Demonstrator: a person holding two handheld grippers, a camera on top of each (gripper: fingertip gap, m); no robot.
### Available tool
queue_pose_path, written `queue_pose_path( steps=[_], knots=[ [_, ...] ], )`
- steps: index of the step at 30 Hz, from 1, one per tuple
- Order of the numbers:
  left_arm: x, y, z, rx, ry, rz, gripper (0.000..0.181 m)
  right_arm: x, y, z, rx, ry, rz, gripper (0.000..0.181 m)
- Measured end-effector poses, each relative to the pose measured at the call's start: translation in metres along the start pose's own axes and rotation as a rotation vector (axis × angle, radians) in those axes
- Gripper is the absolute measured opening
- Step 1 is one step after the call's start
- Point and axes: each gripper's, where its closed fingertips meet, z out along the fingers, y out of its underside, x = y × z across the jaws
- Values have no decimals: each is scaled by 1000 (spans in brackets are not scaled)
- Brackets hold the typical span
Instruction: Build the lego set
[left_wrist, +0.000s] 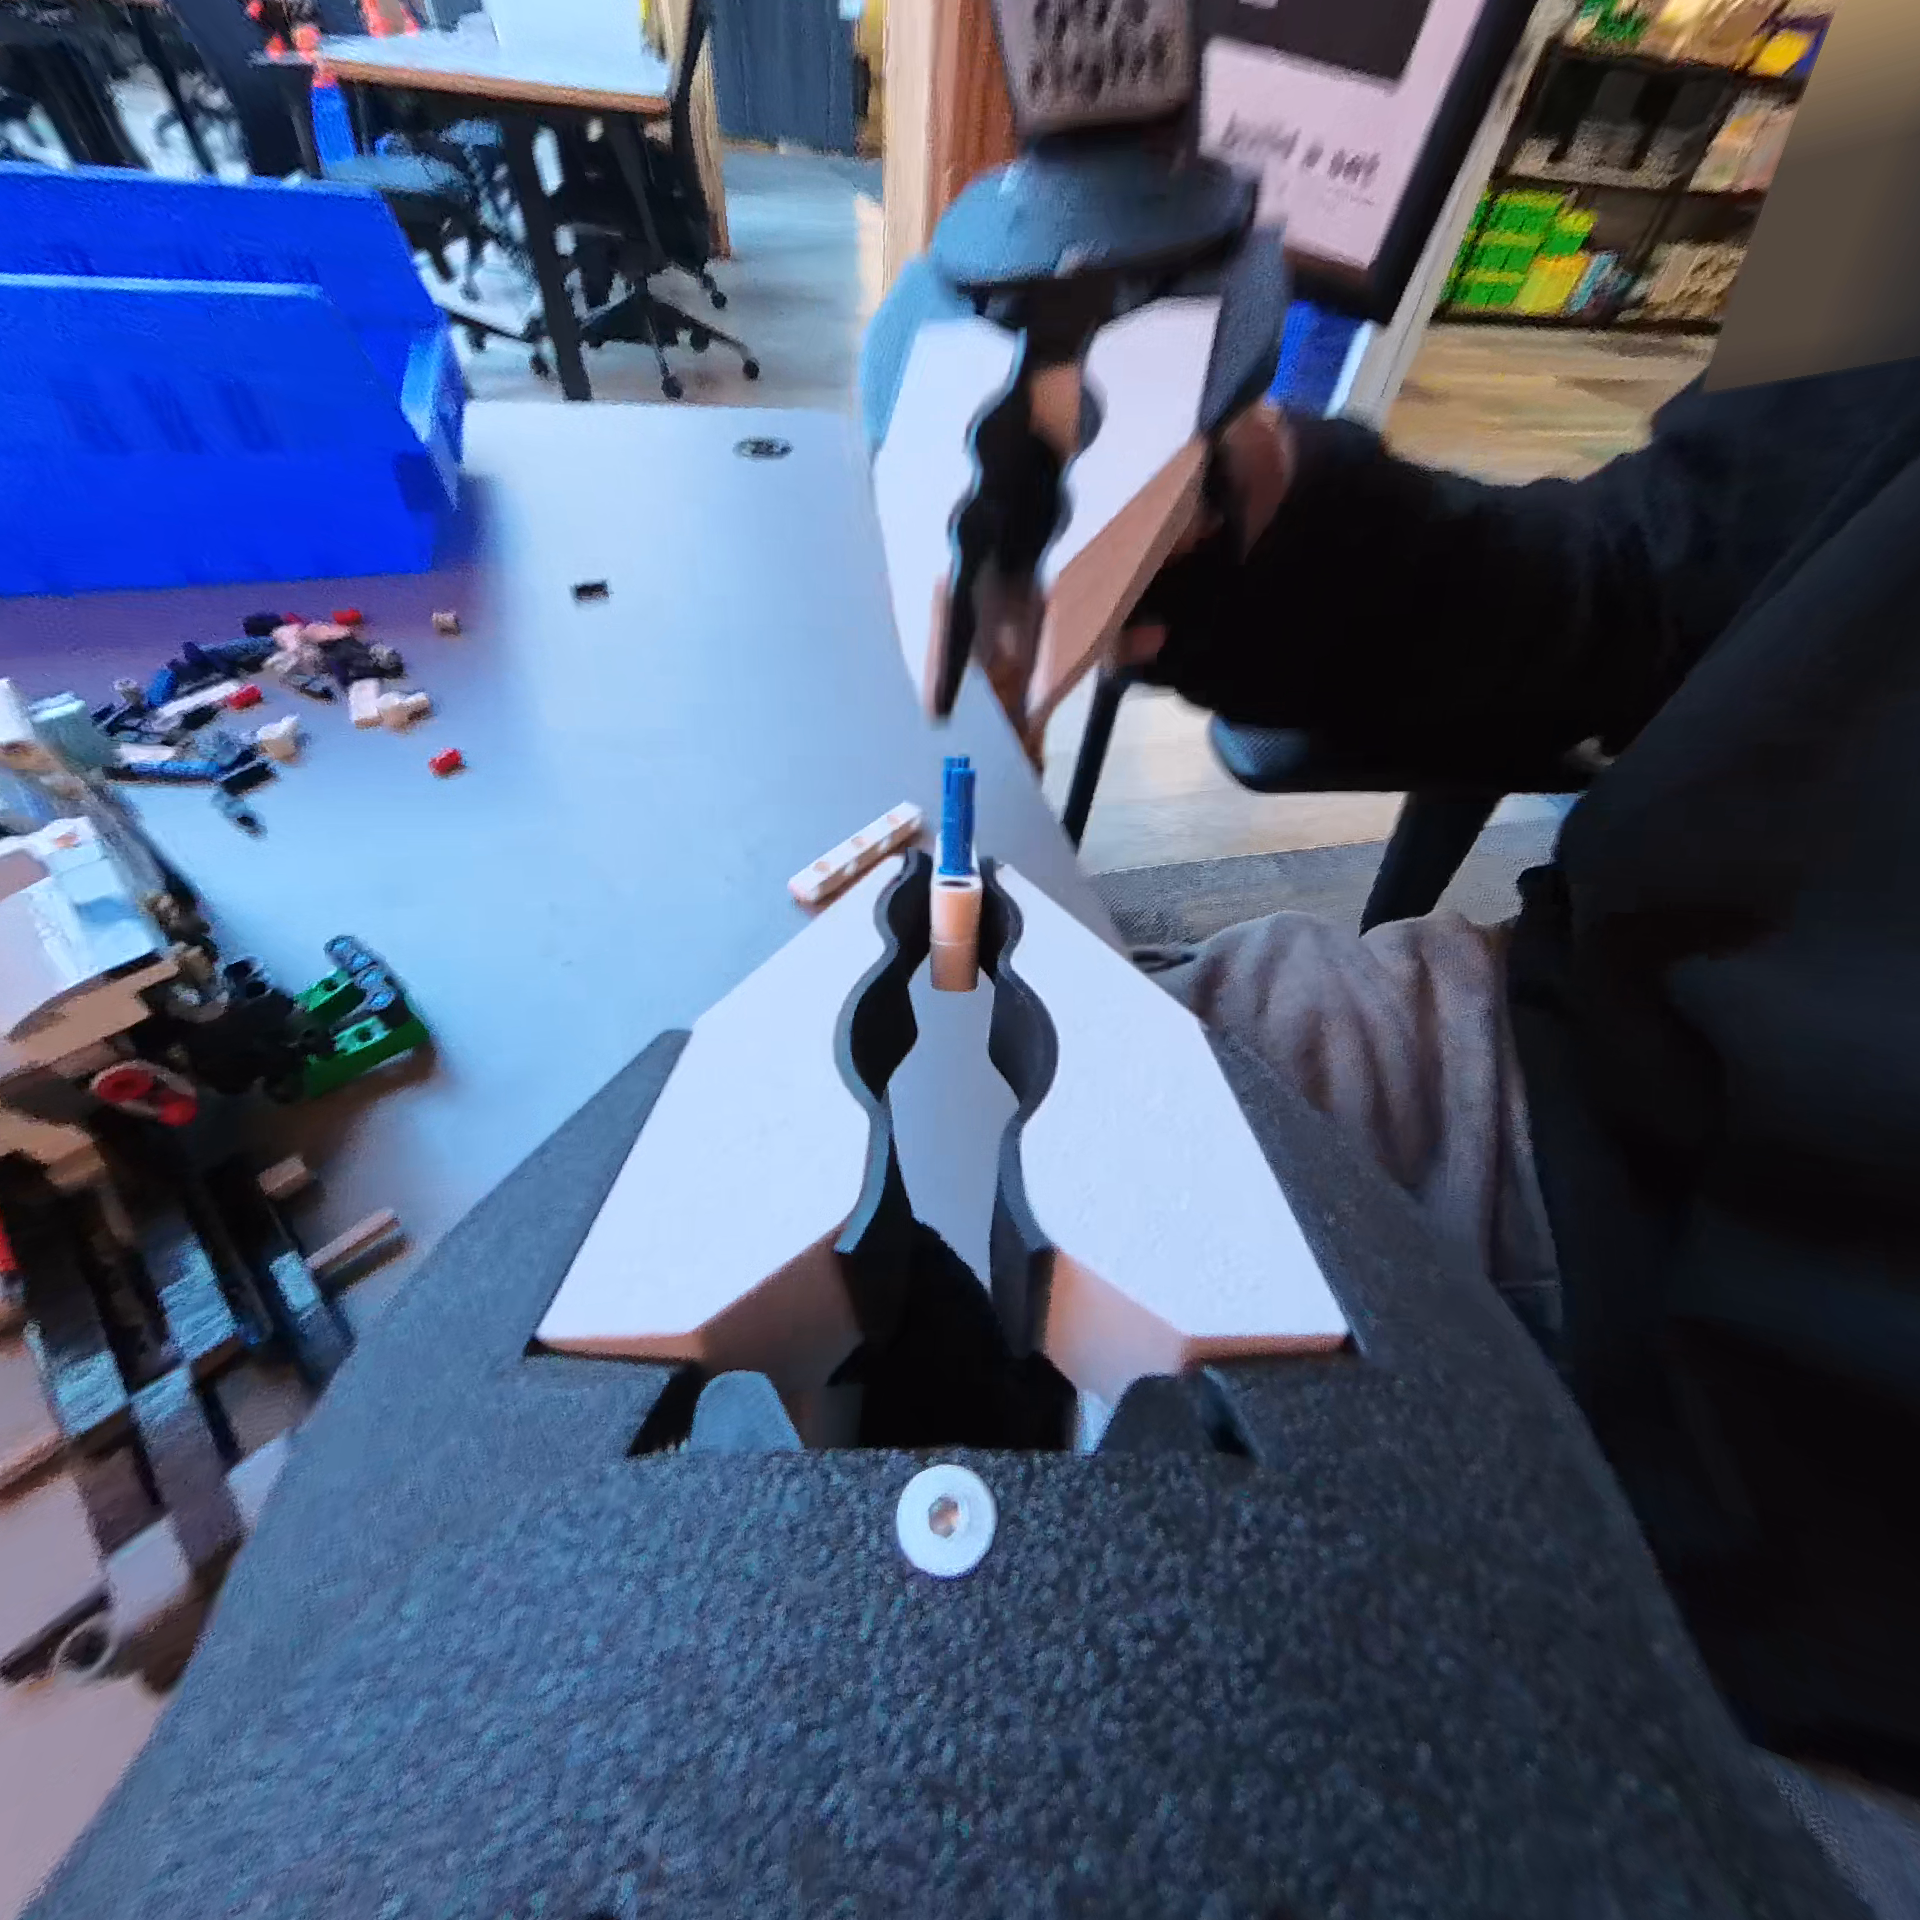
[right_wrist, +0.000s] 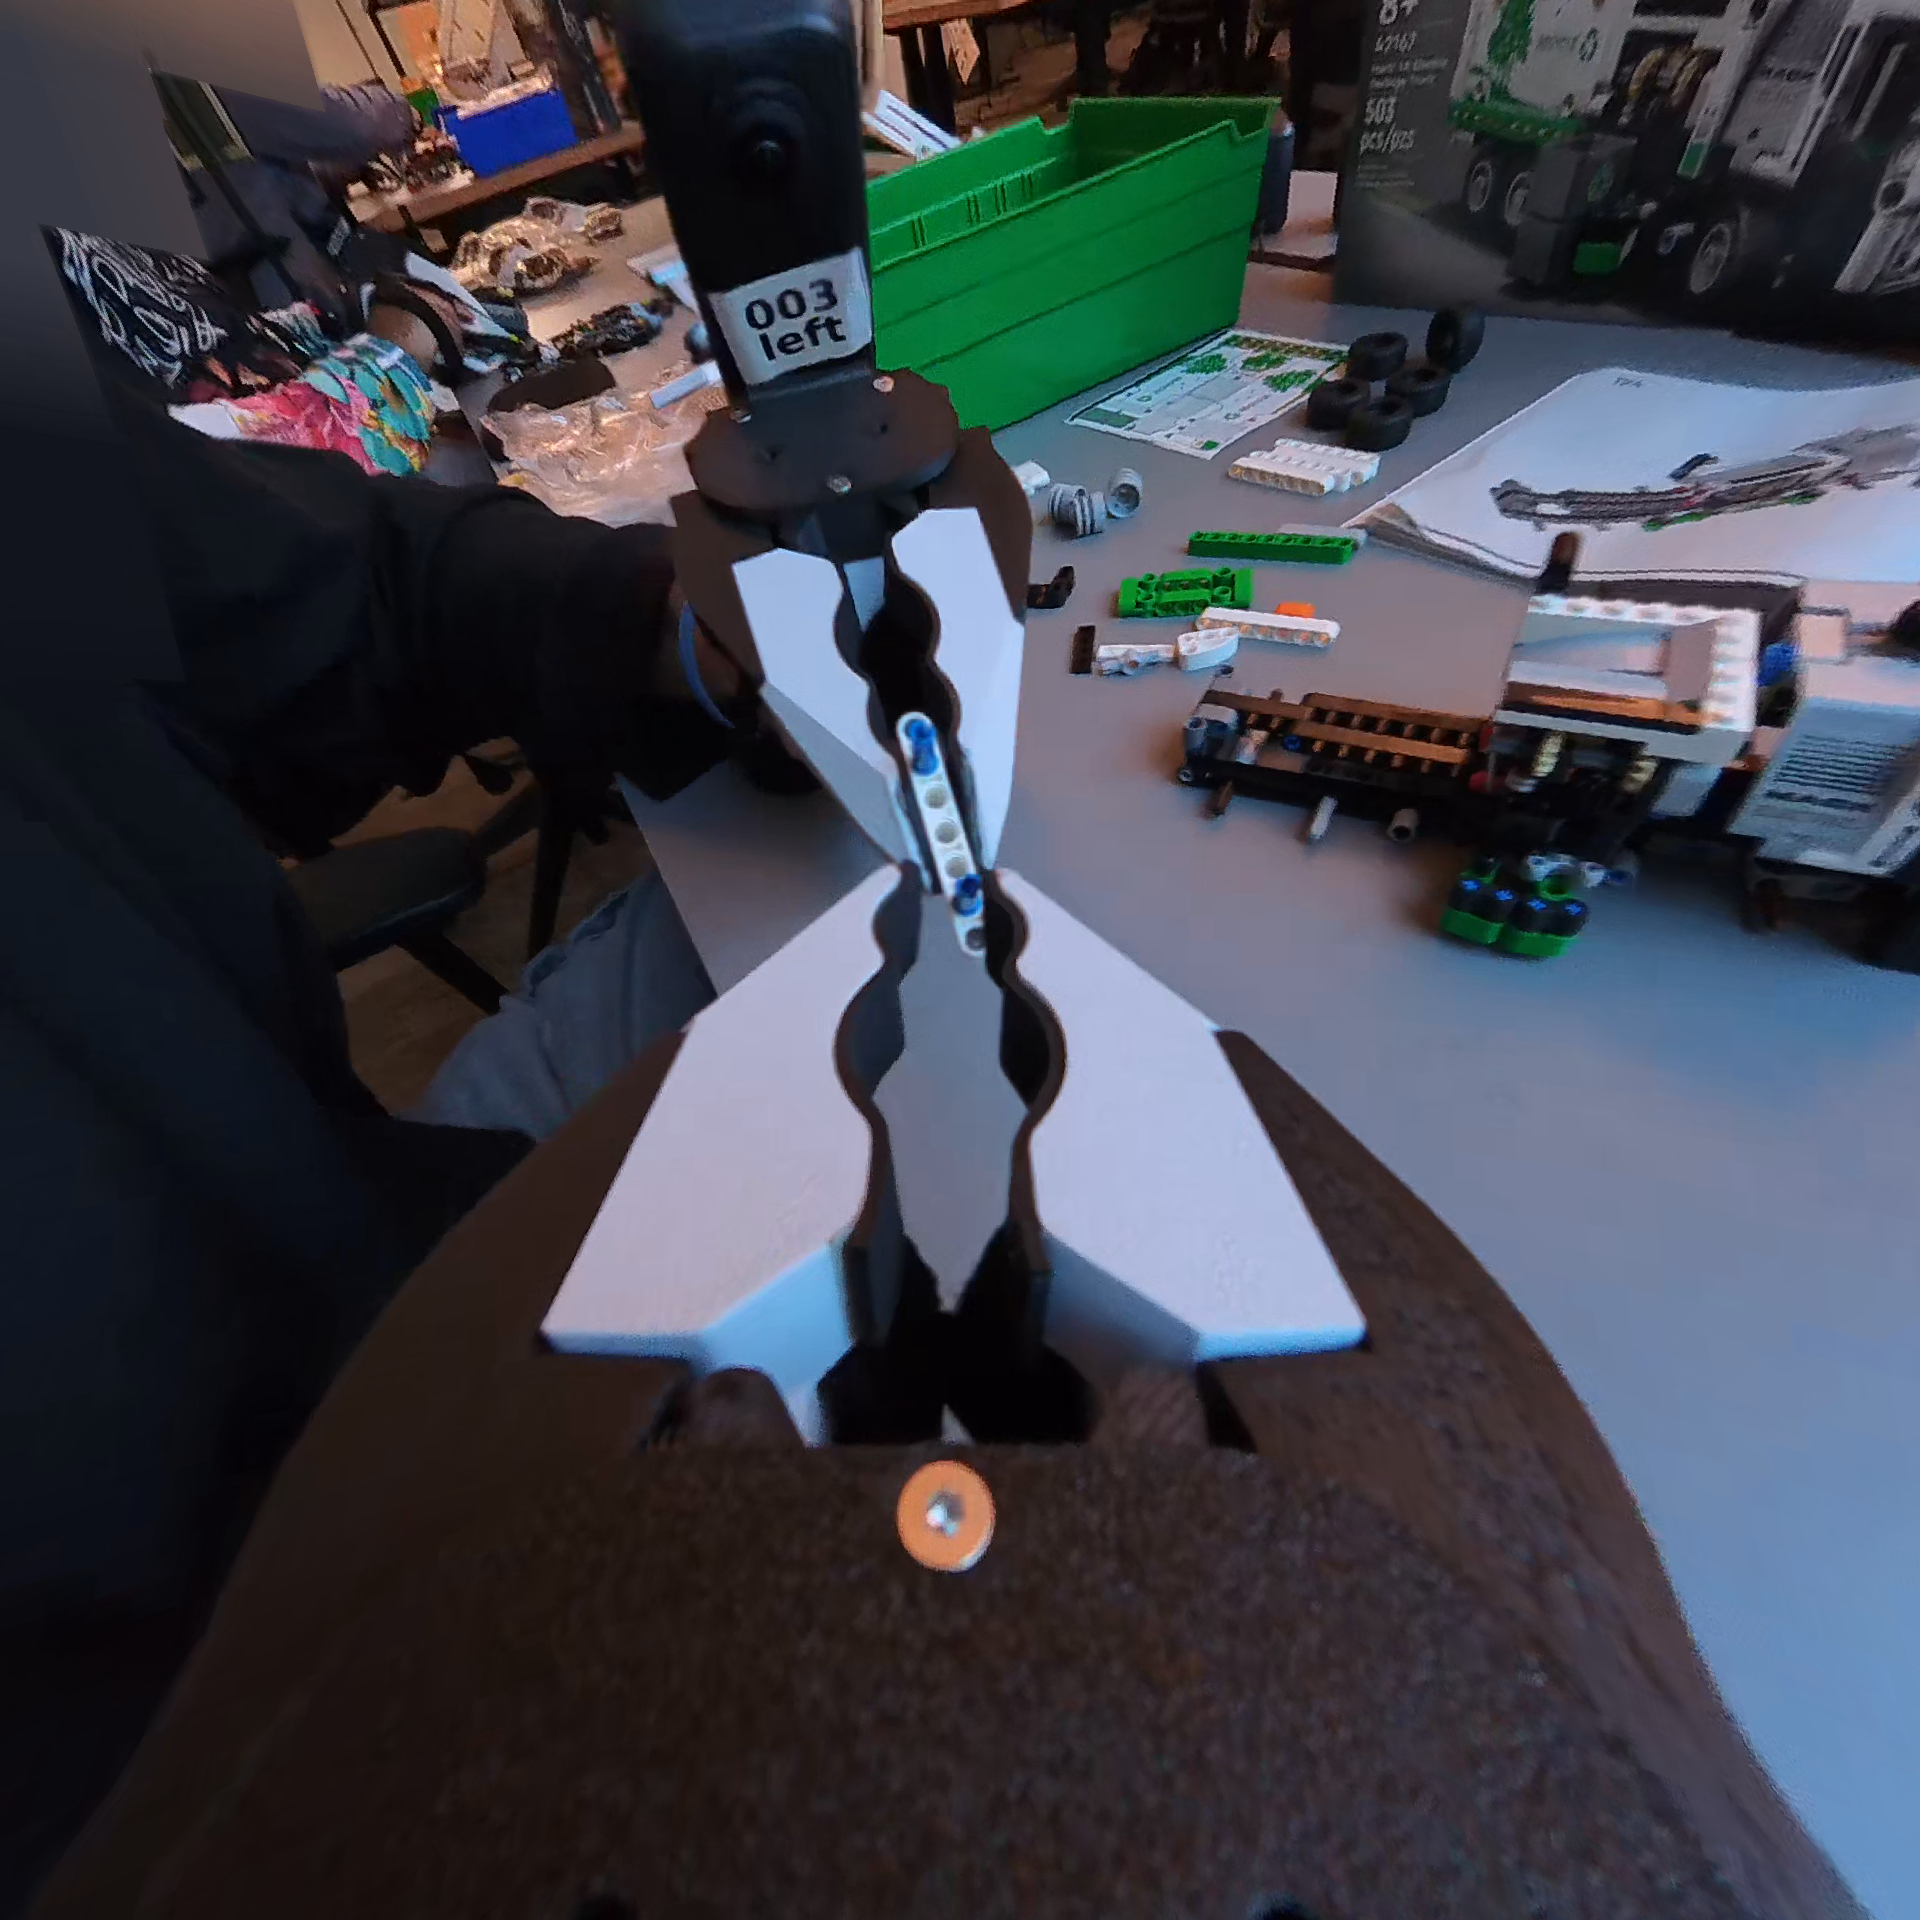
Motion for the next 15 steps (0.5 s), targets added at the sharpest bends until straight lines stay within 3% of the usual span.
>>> queue_pose_path(
  steps=[3,5,9,13,15],
  knots=[
    [-8,9,2,-40,-20,-32,7,23,25,-33,-197,92,7,22],
    [-9,11,3,-57,-26,-42,7,54,54,-50,-376,256,-28,25],
    [-11,16,5,-85,-48,-39,7,57,74,-39,-478,267,12,27],
    [-12,16,5,-86,-56,-38,7,68,92,-32,-629,353,-87,21],
    [-12,16,4,-84,-55,-42,7,71,92,-33,-628,366,-89,19]
  ],
)
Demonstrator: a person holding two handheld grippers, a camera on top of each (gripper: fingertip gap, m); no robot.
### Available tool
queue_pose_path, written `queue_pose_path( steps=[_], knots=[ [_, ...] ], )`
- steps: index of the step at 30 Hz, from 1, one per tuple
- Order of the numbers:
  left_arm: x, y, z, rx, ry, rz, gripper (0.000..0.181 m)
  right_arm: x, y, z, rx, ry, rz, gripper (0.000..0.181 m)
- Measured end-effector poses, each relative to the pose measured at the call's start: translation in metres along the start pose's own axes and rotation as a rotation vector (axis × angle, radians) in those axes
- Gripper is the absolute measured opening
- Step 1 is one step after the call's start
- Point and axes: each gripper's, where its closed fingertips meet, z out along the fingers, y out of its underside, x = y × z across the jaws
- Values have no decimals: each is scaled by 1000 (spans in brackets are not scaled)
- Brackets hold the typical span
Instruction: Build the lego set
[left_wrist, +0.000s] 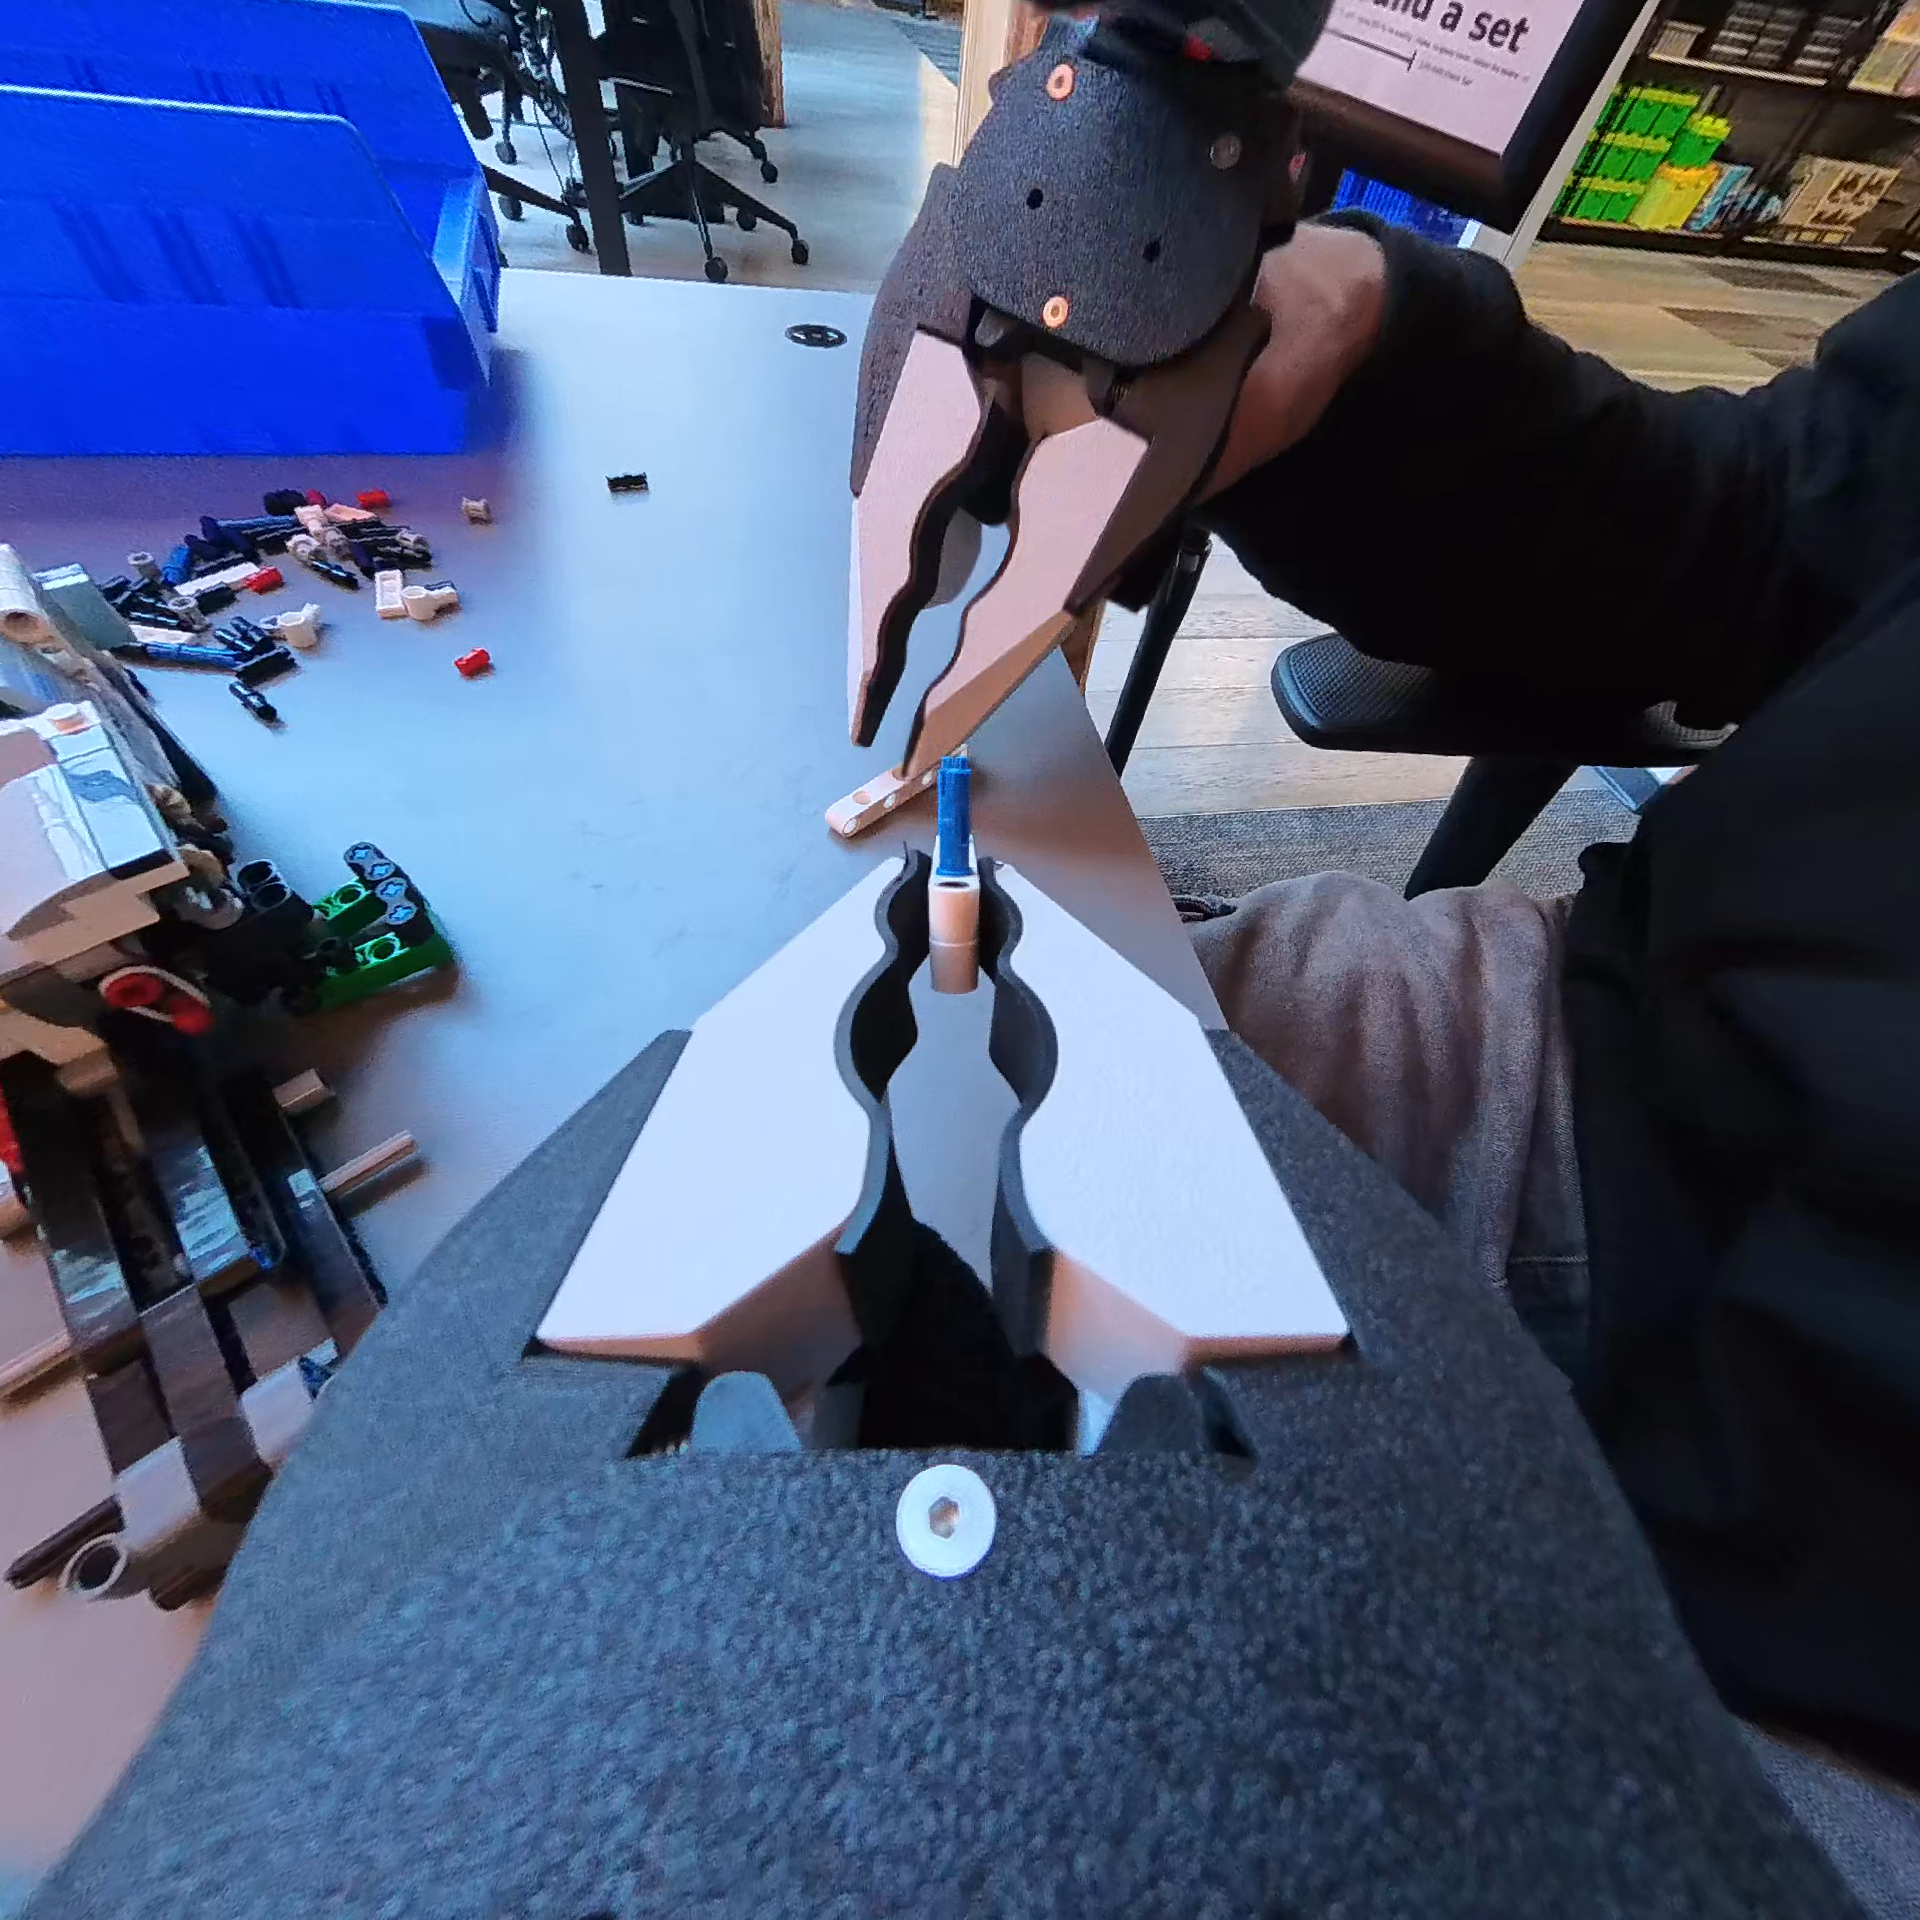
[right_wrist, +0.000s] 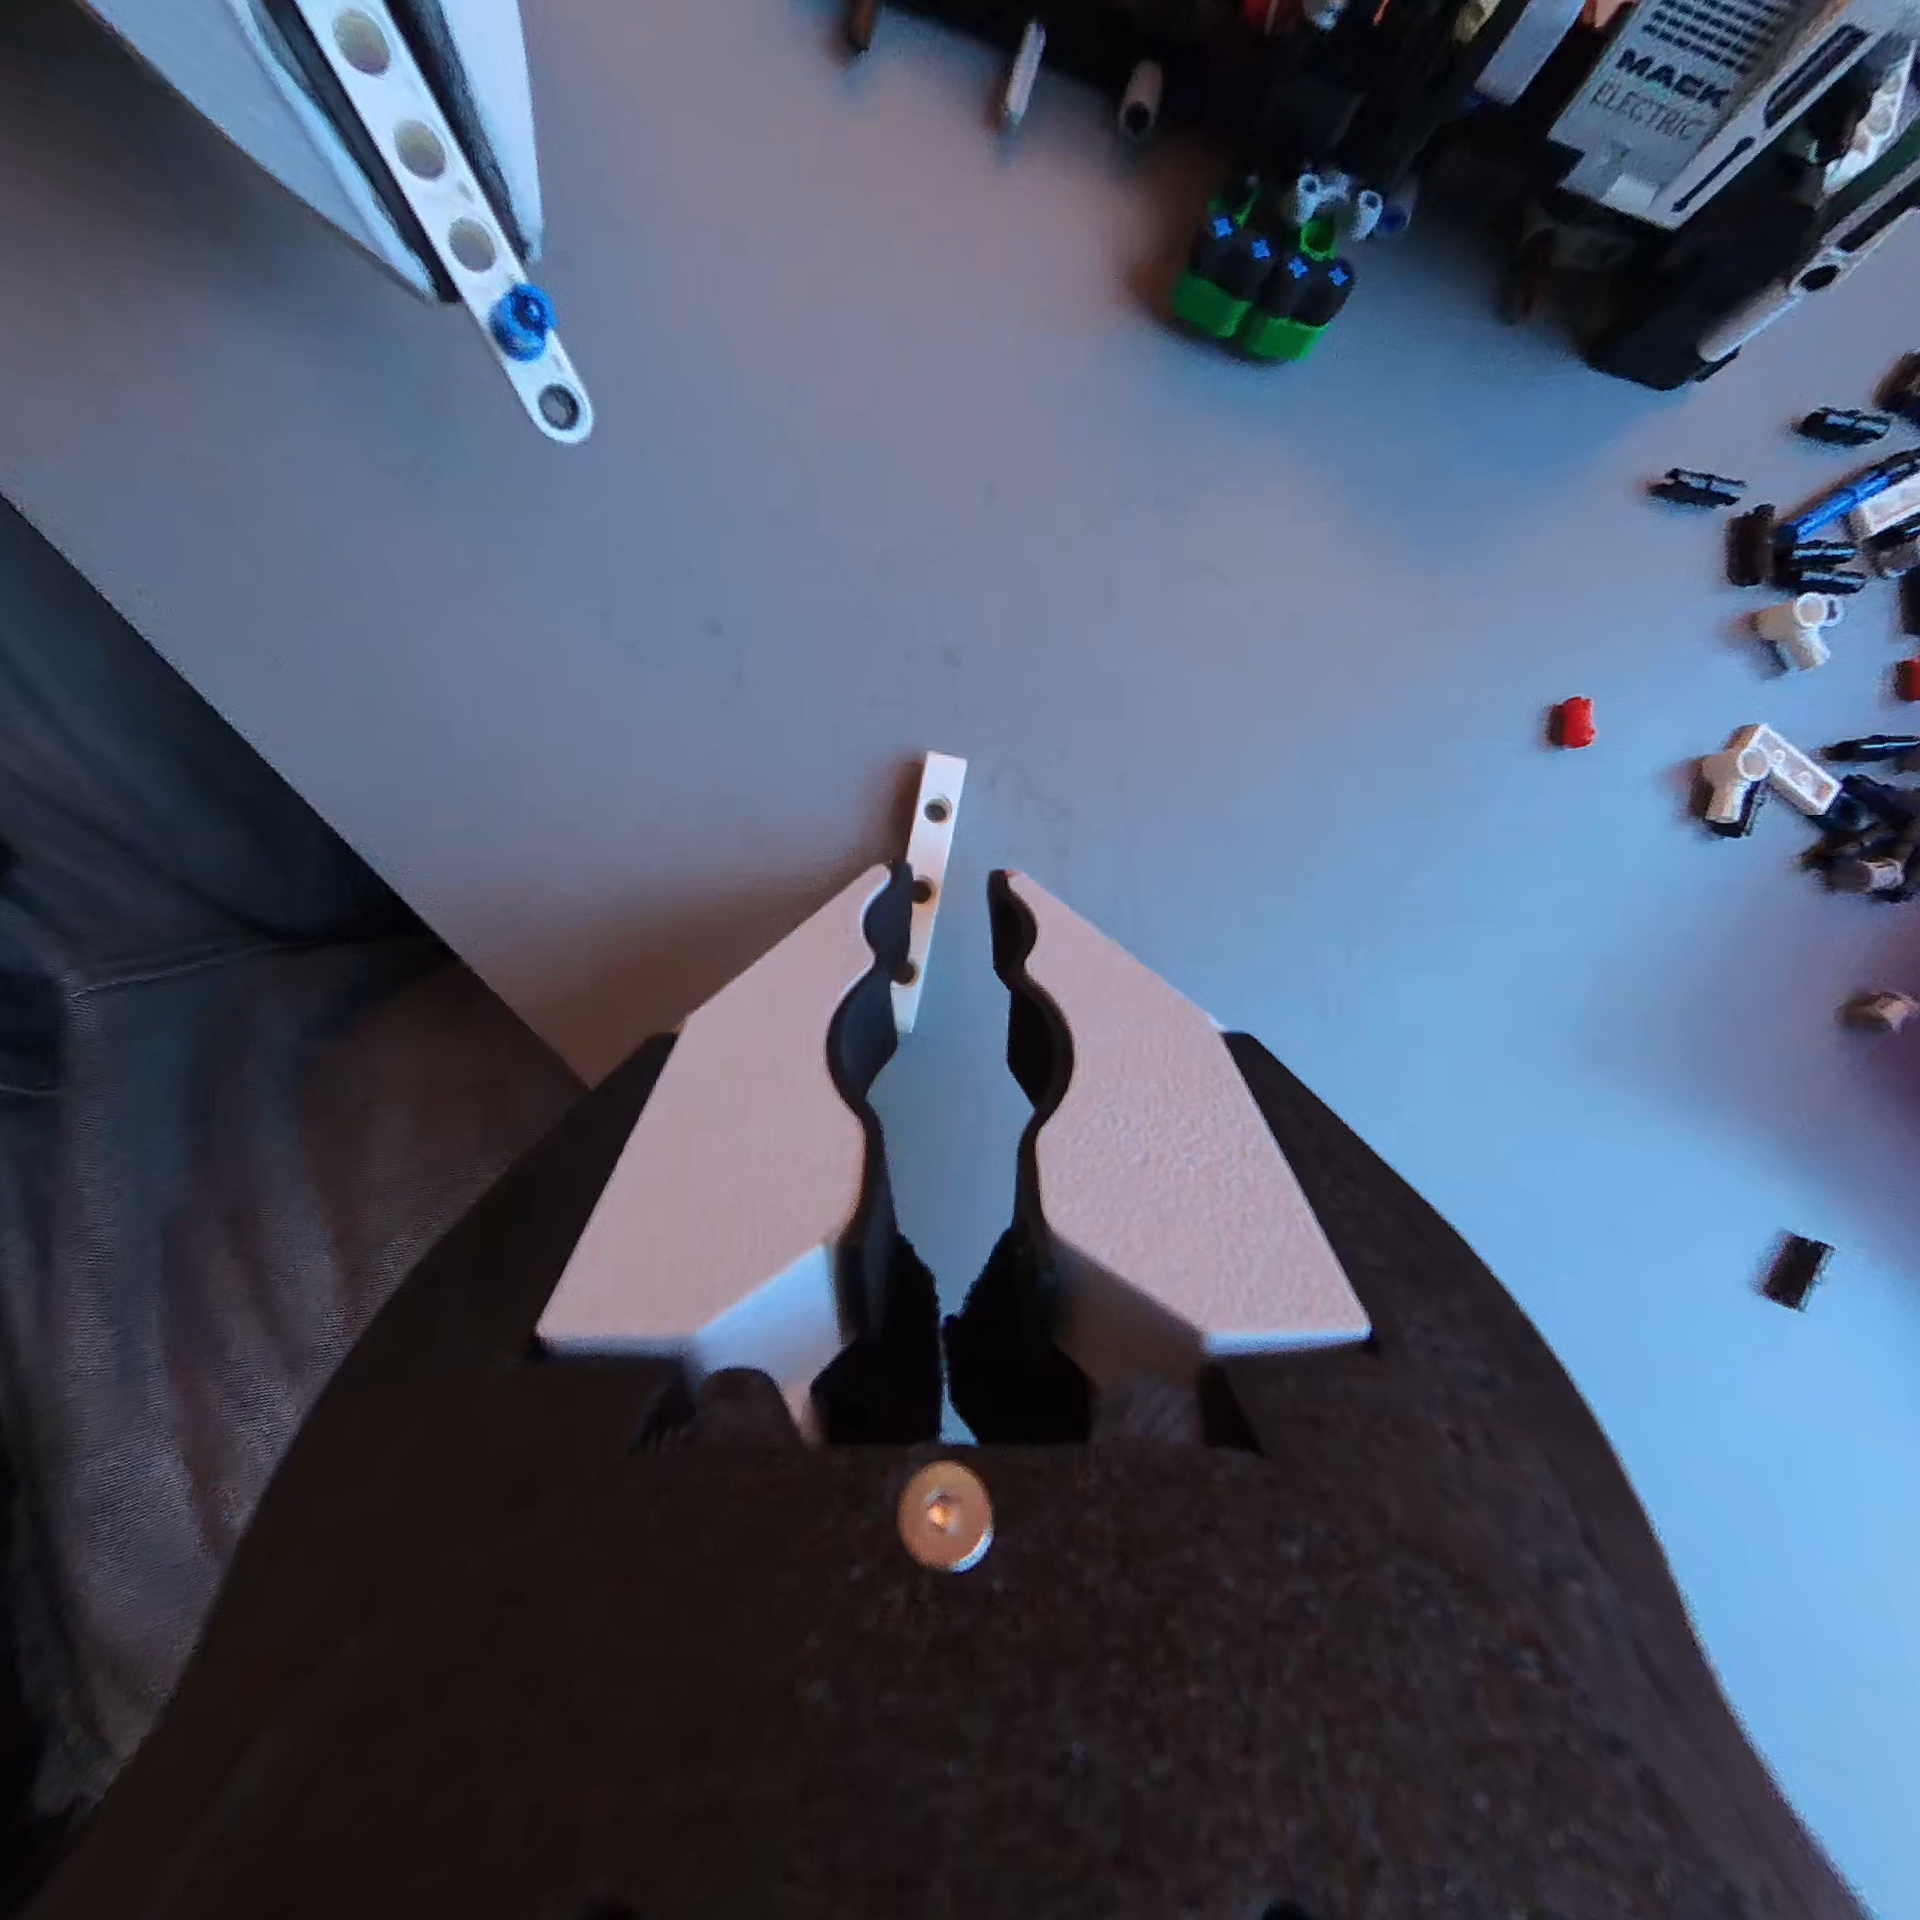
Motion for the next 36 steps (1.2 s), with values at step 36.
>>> queue_pose_path(
  steps=[36],
  knots=[
    [28,5,1,-38,200,-23,7,-71,-91,-40,520,-384,-86,7]
  ],
)
